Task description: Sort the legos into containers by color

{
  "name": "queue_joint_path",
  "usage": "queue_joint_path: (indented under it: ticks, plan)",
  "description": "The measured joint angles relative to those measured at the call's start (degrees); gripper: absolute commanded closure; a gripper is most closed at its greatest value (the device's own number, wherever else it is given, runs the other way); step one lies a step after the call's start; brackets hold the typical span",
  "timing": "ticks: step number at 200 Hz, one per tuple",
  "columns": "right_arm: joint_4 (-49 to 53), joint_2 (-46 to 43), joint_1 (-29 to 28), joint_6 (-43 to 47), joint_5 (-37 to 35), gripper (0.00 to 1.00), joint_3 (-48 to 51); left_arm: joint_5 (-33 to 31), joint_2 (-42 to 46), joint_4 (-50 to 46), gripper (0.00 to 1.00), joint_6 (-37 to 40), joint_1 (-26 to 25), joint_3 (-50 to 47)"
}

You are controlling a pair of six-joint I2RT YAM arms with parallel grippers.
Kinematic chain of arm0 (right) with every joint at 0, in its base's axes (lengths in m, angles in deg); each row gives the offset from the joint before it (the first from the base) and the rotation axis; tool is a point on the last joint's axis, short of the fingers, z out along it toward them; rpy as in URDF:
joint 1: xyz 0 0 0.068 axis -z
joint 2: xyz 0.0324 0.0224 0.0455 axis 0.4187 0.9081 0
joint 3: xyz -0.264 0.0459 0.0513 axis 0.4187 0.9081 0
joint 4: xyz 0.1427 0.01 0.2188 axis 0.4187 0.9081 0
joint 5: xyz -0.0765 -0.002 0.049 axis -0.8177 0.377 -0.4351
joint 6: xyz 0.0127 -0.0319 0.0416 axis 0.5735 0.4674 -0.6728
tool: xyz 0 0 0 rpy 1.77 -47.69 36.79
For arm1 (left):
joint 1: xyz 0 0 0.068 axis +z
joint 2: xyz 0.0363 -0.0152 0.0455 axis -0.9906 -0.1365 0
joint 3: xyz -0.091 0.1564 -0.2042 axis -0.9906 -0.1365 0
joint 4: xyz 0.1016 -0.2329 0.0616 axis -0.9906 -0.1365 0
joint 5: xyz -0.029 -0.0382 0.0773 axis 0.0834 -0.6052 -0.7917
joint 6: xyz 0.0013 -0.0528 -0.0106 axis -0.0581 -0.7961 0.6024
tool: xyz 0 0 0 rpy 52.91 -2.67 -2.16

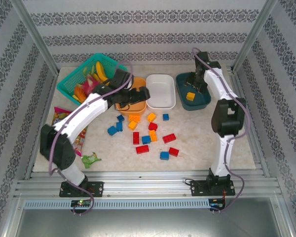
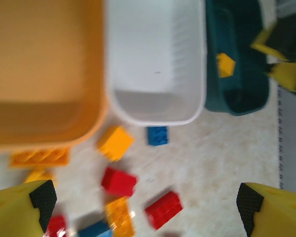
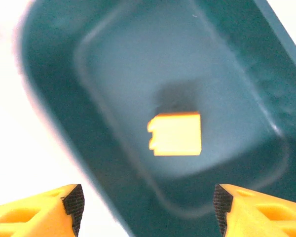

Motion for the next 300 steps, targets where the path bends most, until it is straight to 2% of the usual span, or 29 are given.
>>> queue_joint_path:
  ticks: [16,30,54,93,120,136,154,180,242,300]
  plan:
    - [-5.99,-10.97,-4.50,2.23,-0.02,0.26,9.33,-3.58,6.80,-3.17,0.04,-1.44,1.05,-6.45]
    - [-12.09,-20.79,-10.62,4.31,0.92,0.24,17.75,-6.10,12.00,-6.10,0.04,-2.58,1.88,-12.68]
    - [-22.71,-32.89,-21.86,6.60,5.97,0.23,31.52,-8.24,15.56,-9.49,0.06,-3.06,3.21,-21.46]
    - [-30.84,-36.48,-30.93,6.78,11.82,0.22,48.41,-8.59,14.49,-10.80,0.08,-4.13,5.20,-28.61]
    - [-30.86,-36.37,-35.17,6.54,12.66,0.23,51.63,-7.30,12.52,-9.20,0.13,-5.57,6.23,-28.89]
    - [-32.02,-36.37,-35.98,6.34,13.18,0.23,51.60,-7.65,8.90,-9.40,0.16,-4.09,6.23,-24.81]
    - [-33.00,-36.20,-35.93,5.86,13.25,0.23,51.60,-8.35,3.19,-8.83,0.28,-0.28,6.23,-18.18]
    - [-34.75,-36.04,-35.93,4.87,13.46,0.22,51.65,-8.37,-4.11,-8.57,0.31,6.21,6.23,-12.07]
    - [-41.66,-38.14,-33.64,1.14,13.73,0.20,55.15,-7.19,-12.22,-8.81,0.31,13.97,6.23,-9.75]
    - [-42.42,-38.86,-31.89,-0.17,13.92,0.21,55.82,-7.19,-15.32,-8.87,0.45,17.64,6.23,-7.13]
